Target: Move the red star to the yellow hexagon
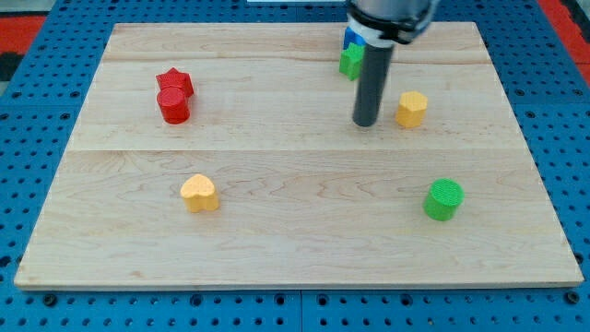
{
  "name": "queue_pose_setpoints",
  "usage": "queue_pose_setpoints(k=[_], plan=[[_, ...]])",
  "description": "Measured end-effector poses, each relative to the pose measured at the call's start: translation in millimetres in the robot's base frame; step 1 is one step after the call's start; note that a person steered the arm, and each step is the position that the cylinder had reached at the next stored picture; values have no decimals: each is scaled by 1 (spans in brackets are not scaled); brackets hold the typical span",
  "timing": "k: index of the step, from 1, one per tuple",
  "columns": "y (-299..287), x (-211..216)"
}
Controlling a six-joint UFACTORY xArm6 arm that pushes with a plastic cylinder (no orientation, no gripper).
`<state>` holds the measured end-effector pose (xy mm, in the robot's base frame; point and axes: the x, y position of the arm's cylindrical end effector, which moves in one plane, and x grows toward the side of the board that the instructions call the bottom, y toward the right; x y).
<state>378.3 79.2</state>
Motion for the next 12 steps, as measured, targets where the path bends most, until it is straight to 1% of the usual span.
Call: queue_pose_setpoints(k=[1,2,3,4,5,6,7,8,9,10,11,12], plan=[[-4,-69],[-55,-97],[-129,-110],[-207,-99],[-263,-88],[-280,-70],[-279,-37],[-262,-11],[-241,-15],[-242,-47],[-219,-56],[-213,-45]])
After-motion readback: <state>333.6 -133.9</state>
